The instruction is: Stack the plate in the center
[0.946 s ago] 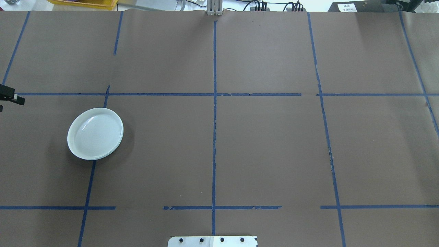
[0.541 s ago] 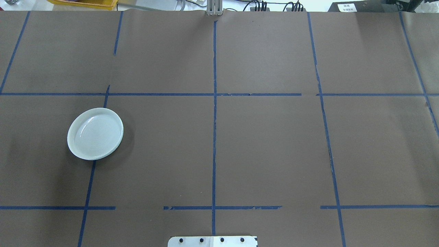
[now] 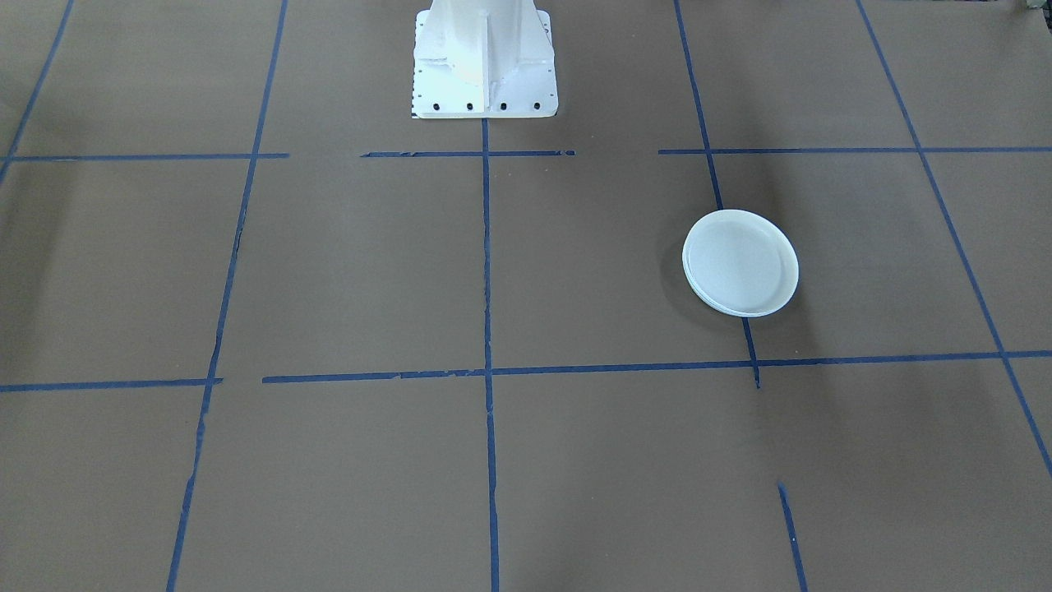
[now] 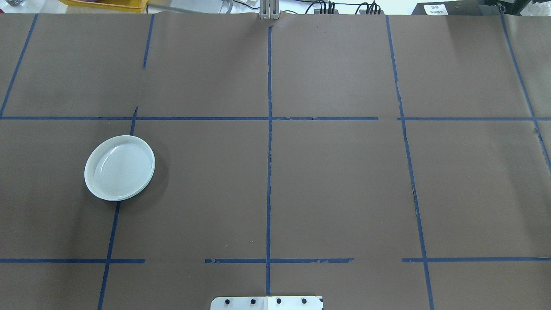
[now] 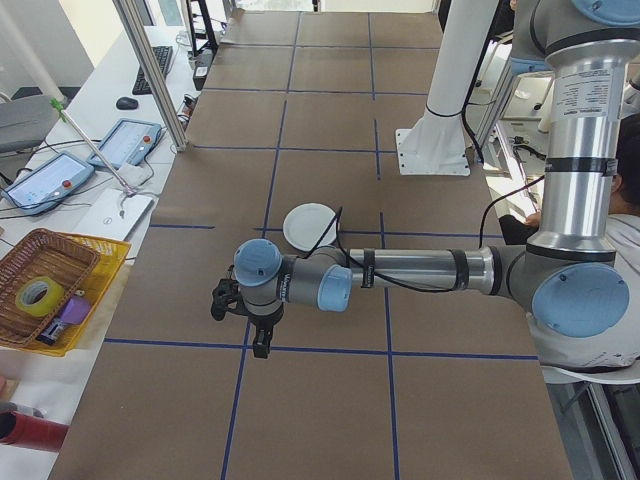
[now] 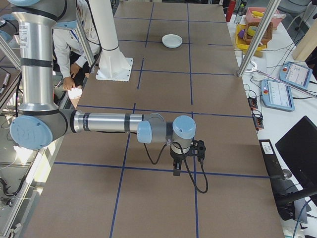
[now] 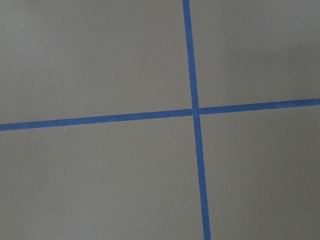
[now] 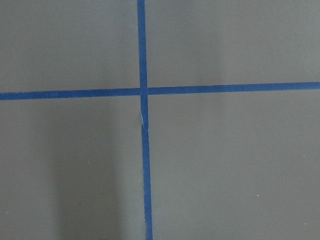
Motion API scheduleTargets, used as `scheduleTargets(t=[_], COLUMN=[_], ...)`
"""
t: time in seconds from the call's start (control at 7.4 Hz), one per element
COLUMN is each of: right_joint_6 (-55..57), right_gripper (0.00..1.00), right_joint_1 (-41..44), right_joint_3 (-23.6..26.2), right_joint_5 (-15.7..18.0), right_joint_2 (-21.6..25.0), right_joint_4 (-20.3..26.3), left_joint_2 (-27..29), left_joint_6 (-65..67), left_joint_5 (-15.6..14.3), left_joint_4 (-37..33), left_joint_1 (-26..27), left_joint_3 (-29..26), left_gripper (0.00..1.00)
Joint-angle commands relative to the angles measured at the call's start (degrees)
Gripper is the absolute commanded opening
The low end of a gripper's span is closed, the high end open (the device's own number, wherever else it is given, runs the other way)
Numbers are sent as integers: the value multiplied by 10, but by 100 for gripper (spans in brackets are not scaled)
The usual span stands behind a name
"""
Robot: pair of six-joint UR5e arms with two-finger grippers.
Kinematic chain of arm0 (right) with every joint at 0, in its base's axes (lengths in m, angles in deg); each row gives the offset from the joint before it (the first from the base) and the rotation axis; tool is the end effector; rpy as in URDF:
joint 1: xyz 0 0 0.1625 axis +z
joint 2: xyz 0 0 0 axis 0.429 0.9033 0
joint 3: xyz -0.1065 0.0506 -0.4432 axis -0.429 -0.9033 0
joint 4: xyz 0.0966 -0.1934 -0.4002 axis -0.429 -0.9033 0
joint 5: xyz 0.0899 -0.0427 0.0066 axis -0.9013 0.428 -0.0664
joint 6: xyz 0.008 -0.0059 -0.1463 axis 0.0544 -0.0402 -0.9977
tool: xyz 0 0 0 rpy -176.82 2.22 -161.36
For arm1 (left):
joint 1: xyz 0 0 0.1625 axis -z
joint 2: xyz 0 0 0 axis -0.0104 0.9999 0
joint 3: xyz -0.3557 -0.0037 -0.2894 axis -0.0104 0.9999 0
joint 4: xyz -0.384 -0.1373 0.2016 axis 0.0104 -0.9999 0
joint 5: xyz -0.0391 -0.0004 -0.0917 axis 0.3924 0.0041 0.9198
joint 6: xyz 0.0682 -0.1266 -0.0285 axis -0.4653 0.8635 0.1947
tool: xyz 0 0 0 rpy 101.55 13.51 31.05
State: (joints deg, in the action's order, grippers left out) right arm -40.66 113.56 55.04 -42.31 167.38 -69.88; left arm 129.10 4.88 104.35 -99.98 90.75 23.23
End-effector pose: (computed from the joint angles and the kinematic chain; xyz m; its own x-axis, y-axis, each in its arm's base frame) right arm 0.0192 -0.5203 0.7223 0.7470 0.0506 0.6629 -0.0374 0.9987 -0.0341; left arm -0.0328 -0.5438 0.7170 0.7182 0.0927 -0.6896 -0.0182 0.9933 0.1145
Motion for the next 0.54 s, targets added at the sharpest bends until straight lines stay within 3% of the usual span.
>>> scheduleTargets(t=[0.0, 0.41], right_joint_6=[0, -1], right_gripper=[100, 100], right_joint_1=[0, 0], right_joint_3=[0, 0], right_joint_5=[1, 0], right_joint_2=[0, 0], right_joint_4=[0, 0], left_joint_2=[-2, -1], left_joint_6=[-4, 0], left_joint_5=[2, 2], left_joint_4=[-2, -5], left_joint_1=[1, 1], left_joint_3=[7, 3], left_gripper=[100, 100])
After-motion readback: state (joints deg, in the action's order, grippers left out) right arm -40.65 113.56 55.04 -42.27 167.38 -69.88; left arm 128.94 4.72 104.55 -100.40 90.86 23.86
